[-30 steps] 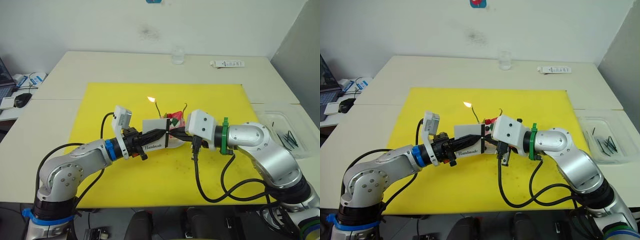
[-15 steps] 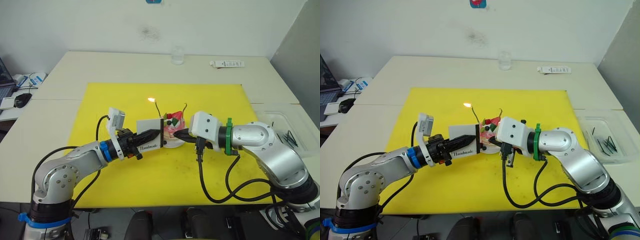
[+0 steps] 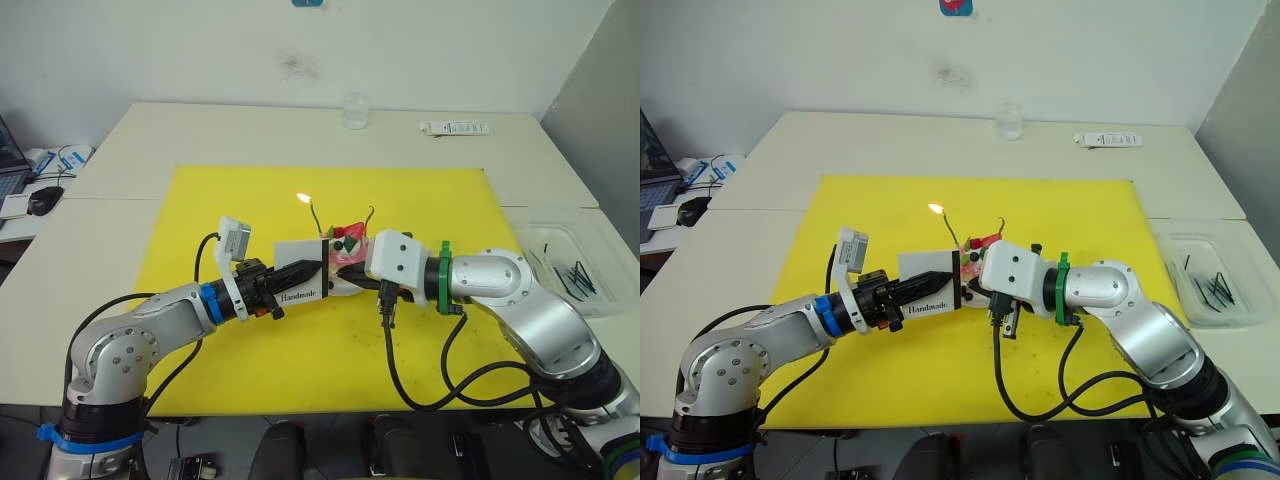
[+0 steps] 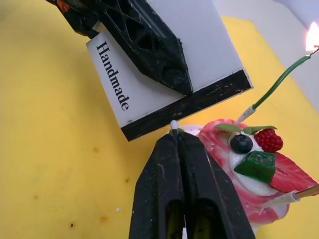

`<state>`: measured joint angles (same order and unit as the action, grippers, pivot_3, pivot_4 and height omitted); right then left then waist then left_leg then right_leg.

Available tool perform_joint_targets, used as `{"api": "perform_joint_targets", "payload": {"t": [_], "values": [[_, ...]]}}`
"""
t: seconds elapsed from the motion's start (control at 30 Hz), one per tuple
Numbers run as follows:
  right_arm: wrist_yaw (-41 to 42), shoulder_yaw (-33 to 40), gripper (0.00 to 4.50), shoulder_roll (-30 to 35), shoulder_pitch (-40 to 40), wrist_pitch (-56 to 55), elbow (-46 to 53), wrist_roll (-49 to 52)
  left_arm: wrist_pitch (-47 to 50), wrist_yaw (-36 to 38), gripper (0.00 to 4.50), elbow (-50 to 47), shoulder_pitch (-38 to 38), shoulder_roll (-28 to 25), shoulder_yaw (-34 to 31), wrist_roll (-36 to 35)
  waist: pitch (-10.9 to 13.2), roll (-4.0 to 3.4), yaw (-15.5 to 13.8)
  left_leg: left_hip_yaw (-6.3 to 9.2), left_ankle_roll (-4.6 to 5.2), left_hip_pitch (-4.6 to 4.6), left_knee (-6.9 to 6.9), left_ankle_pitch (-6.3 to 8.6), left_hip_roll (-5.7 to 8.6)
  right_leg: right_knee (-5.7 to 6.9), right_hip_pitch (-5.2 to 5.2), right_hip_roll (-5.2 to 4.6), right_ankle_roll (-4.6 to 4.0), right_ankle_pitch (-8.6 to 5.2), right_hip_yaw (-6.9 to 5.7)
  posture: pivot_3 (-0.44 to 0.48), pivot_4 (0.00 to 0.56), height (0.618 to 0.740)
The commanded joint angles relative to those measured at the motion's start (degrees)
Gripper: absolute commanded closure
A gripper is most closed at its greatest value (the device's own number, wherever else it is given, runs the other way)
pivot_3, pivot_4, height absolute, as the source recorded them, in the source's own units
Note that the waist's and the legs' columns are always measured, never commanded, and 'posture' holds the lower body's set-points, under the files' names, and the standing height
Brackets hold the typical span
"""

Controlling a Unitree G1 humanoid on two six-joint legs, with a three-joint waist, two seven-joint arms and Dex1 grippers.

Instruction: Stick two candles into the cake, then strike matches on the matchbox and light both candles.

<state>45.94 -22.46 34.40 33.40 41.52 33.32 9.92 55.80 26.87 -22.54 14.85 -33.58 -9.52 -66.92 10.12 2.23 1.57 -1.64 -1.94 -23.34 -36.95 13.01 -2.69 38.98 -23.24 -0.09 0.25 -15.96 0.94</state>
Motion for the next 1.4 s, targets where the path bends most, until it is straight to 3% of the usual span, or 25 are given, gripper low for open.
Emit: {"api": "perform_joint_targets", "payload": {"t": [0.03,0.7,0.87,0.93,1.0,1.07,1.17,1.2,1.4], "values": [[-0.13,-0.2,4.45,-0.51,1.23,-1.57,0.59,-0.85,-0.12,0.39,4.5,-2.15,0.14,-0.21,-1.08,-1.35,0.0,0.0,0.0,0.0,0.0,0.0,0.0,0.0,0.0,0.0,0.0,0.0,0.0,0.0,0.0,0.0,0.15,0.74],[0.27,-2.77,4.45,-2.65,2.39,-3.15,-2.92,-3.95,0.36,-0.67,4.5,-2.48,1.51,0.7,-0.51,-3.55,0.0,0.0,0.0,0.0,0.0,0.0,0.0,0.0,0.0,0.0,0.0,0.0,0.0,0.0,0.0,0.0,0.15,0.74],[1.12,-3.45,4.45,-2.66,1.29,-3.53,-2.55,-4.23,-0.99,-4.39,4.5,-2.01,5.17,4.75,-1.08,-6.74,0.0,0.0,-0.02,-0.01,0.0,0.0,-0.01,0.0,0.01,0.0,0.0,-0.01,0.0,0.0,0.01,0.0,0.15,0.74],[2.69,-2.41,4.45,-0.74,0.03,-3.27,-0.81,-3.23,-3.33,-4.82,4.5,2.3,19.47,1.58,-5.12,-6.55,0.19,0.34,-0.65,0.03,0.0,-0.02,-0.04,0.0,0.01,0.04,0.0,-0.02,0.0,0.0,-0.03,0.0,0.15,0.74],[4.17,-1.0,4.45,0.99,-0.78,-2.98,0.36,-2.23,-4.68,-1.48,4.5,8.7,32.22,-6.39,-9.02,-3.52,0.48,0.83,-1.3,0.21,0.0,-0.31,-0.19,-0.03,0.09,0.06,-0.1,0.19,-0.11,0.09,-0.47,0.0,0.15,0.74],[4.87,-0.16,4.45,1.75,-0.95,-3.04,0.49,-1.96,-4.15,0.54,4.5,11.31,36.28,-10.66,-9.93,-2.33,0.42,0.62,-0.46,0.31,-0.02,-0.48,-0.24,-0.04,-0.04,-0.1,-0.31,0.73,-0.26,0.3,-0.35,0.0,0.15,0.74],[4.52,0.69,4.45,2.36,-0.68,-2.88,0.45,-1.5,-0.89,0.36,4.5,9.77,36.27,-11.98,-10.64,-6.68,-0.06,-0.25,0.23,-0.13,-0.01,0.06,0.03,-0.02,0.07,-0.04,-0.04,0.31,0.03,0.11,0.05,0.0,0.15,0.74],[4.22,1.01,4.45,2.26,-0.68,-2.59,0.52,-1.33,-0.22,-0.22,4.5,9.16,36.0,-11.71,-10.85,-8.22,-0.05,-0.23,0.17,-0.25,-0.02,0.27,0.11,-0.01,0.14,0.02,0.14,0.08,0.4,-0.13,0.1,0.0,0.15,0.74],[2.65,3.37,4.45,2.12,-1.57,0.14,2.6,-0.36,3.87,-1.48,4.5,4.18,27.13,-11.94,-11.19,-14.35,0.09,0.02,0.01,0.1,-0.05,-0.24,-0.01,-0.02,0.01,0.06,-0.19,-0.07,0.14,-0.01,-0.08,0.0,0.15,0.74]]}}
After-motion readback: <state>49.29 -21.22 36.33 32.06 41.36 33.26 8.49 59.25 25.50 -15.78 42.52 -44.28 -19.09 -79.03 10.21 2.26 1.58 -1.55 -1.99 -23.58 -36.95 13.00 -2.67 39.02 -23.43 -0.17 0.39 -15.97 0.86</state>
